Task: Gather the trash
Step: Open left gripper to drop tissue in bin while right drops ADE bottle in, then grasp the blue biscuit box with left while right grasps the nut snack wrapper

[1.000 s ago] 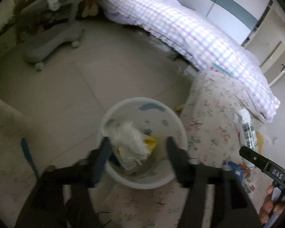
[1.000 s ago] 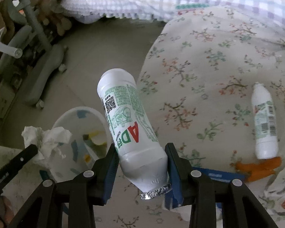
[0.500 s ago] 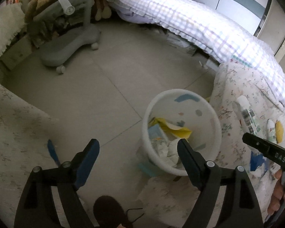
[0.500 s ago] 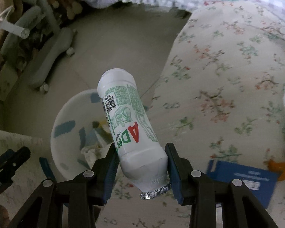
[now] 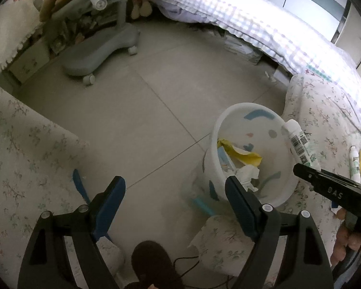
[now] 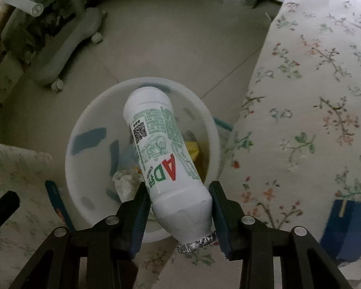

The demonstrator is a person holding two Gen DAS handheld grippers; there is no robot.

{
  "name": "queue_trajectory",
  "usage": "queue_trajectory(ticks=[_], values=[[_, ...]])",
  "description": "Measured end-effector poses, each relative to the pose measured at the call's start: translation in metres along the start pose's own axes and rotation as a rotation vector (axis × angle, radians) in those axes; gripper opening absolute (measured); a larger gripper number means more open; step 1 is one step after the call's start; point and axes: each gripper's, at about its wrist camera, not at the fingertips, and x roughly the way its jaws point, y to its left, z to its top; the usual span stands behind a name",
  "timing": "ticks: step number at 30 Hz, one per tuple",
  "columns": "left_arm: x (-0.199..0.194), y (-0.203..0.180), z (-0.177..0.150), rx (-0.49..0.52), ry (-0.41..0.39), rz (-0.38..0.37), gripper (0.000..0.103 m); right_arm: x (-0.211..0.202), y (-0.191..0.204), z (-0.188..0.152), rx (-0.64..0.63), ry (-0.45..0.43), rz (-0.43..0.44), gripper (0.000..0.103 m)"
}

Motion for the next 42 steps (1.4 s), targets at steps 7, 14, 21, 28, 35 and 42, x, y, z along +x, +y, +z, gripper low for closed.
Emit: queue_trajectory(ticks=[7, 14, 21, 28, 35, 42], values=[[0.001, 0.002, 0.001, -0.007, 0.003, -0.002, 0.087, 0.012, 0.004, 0.002, -0.003, 0.010, -0.012, 0.044], [-0.002, -0.002, 0.001, 0.000, 0.002, -0.010, 0.087, 0.004, 0.004, 0.005, 0.003, -0.016, 0.027, 0.061], [-0.007, -0.012, 0.001, 0.011, -0.002, -0.024, 0.087, -0.019, -0.005, 0.002, -0.005, -0.044, -0.008, 0.062], [-0.010, -0.025, 0.000, 0.027, -0.003, -0.042, 0.087, -0.042, -0.025, -0.002, 0.006, -0.069, -0.038, 0.062], [-0.013, -0.047, -0.001, 0.062, -0.005, -0.062, 0.087, -0.064, -0.049, -0.007, 0.017, -0.093, -0.072, 0.065], [-0.017, -0.077, -0.003, 0.107, 0.000, -0.092, 0.087, -0.089, -0.083, -0.014, 0.039, -0.112, -0.118, 0.065]])
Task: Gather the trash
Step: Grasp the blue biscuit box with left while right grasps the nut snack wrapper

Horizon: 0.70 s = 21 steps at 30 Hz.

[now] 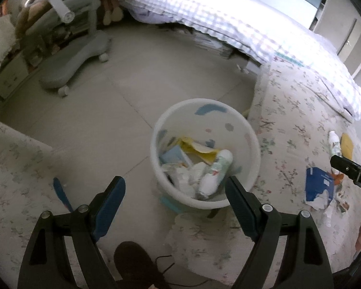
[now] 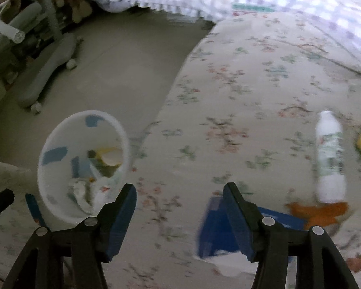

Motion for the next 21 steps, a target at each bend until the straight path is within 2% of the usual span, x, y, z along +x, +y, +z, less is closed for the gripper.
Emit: queue_trajectory(ticks=[15, 21], values=[[0.006, -0.104, -0.010, 0.188, 0.031, -0.076, 0.087, -0.040, -0.108, -0.023, 0.130, -0.011, -0.089, 0.073], [0.014, -0.150, -0.024, 0.270, 0.072, -0.142, 0.087, -0.048, -0.144, -0.037, 0.174, 0.012, -0.126, 0.074]])
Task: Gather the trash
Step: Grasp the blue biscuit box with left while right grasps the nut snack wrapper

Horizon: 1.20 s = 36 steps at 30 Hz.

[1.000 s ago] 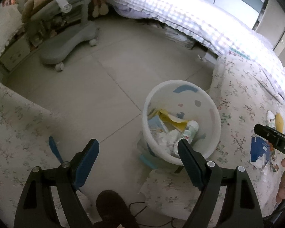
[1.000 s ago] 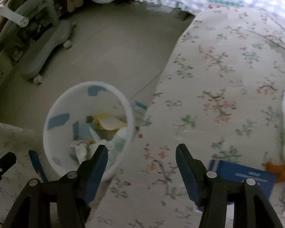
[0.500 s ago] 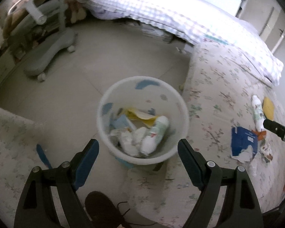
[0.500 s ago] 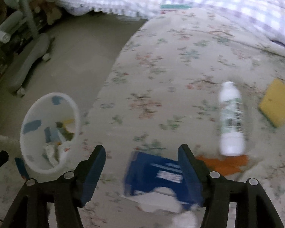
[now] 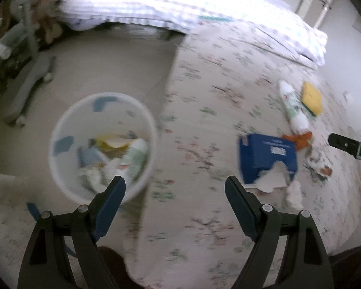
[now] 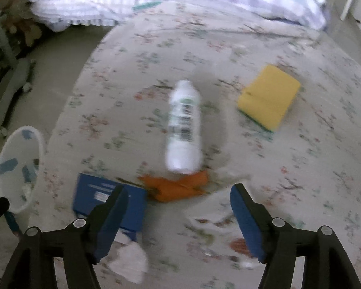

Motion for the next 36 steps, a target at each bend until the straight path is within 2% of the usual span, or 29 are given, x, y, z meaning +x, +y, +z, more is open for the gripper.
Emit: queue_trajectory(ticks=[7, 15, 21, 23, 24, 25, 31, 36], values=[[0.019, -0.047, -0.005, 0.081, 0.029, -0.074, 0.087, 0.004, -0.040, -0.011, 0.059, 0.051, -0.024, 0.075], [0.038, -0.075, -0.004, 0.169, 0.011, -0.113, 0.085, 0.016, -0.065, -0.021, 0.103, 0.113, -0.029, 0.076], [0.053, -0.078, 0.002, 0.182, 0.010, -0.083, 0.066, 0.029, -0.074, -0.027, 0.122, 0.169, -0.004, 0.078], [0.052, -0.079, 0.004, 0.194, 0.006, -0.088, 0.053, 0.035, -0.074, -0.028, 0.119, 0.196, 0.014, 0.079], [0.052, -0.080, 0.005, 0.198, 0.008, -0.094, 0.043, 0.037, -0.074, -0.029, 0.115, 0.202, 0.016, 0.079], [0.051, -0.080, 0.006, 0.202, 0.010, -0.091, 0.039, 0.040, -0.072, -0.029, 0.103, 0.212, 0.017, 0.079], [0.050, -0.074, 0.006, 0.209, 0.019, -0.096, 0.026, 0.052, -0.063, -0.032, 0.036, 0.245, -0.004, 0.081], [0.047, -0.064, 0.005, 0.181, 0.040, -0.111, 0.024, 0.065, -0.059, -0.033, 0.005, 0.268, -0.041, 0.084]])
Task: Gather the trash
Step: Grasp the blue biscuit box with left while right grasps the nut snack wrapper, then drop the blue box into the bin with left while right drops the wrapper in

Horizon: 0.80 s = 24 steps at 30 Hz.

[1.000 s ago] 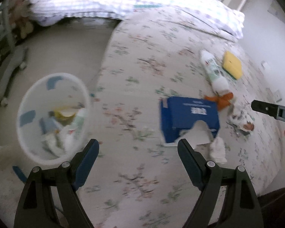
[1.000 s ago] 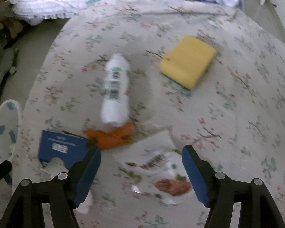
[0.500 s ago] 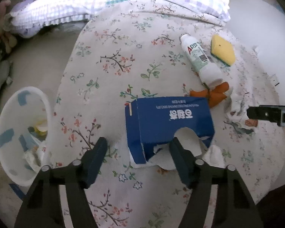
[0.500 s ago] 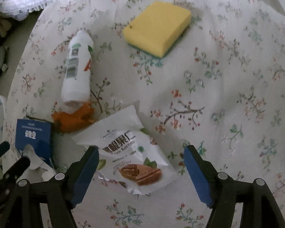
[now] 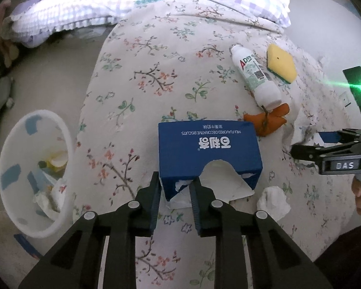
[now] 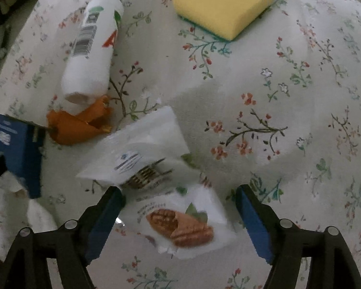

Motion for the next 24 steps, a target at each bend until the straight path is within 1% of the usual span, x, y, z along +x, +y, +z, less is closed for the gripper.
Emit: queue_trajectory(ticks=[2, 5, 9, 12, 13, 16, 19, 23, 24], values=[[-0.005, 0.002, -0.003, -0.001, -0.004, -0.005, 0.024, 0.002, 0.005, 0.001, -0.020, -0.007, -0.023, 0.088], [-0.012, 0.007, -0.006, -0.008, -0.012, -0.011, 0.024, 0.004, 0.014, 0.002, -0.041, -0.019, -0.052, 0.088], [-0.023, 0.020, -0.010, -0.034, -0.027, -0.012, 0.024, 0.004, 0.023, 0.004, -0.044, -0.025, -0.054, 0.087], [-0.031, 0.029, -0.014, -0.053, -0.041, -0.013, 0.024, 0.002, 0.030, 0.004, -0.059, -0.031, -0.054, 0.078], [-0.034, 0.033, -0.015, -0.060, -0.045, -0.012, 0.024, 0.000, 0.034, 0.003, -0.063, -0.031, -0.050, 0.074], [-0.041, 0.042, -0.018, -0.081, -0.057, -0.011, 0.024, -0.002, 0.041, 0.003, -0.073, -0.034, -0.067, 0.069], [-0.048, 0.053, -0.021, -0.106, -0.068, -0.007, 0.024, -0.007, 0.047, 0.002, -0.069, -0.037, -0.058, 0.056], [-0.056, 0.070, -0.023, -0.153, -0.087, -0.007, 0.024, -0.015, 0.041, -0.002, -0.070, -0.041, -0.043, 0.048], [-0.059, 0.074, -0.024, -0.166, -0.092, -0.008, 0.024, -0.018, 0.040, -0.001, -0.072, -0.042, -0.044, 0.047]])
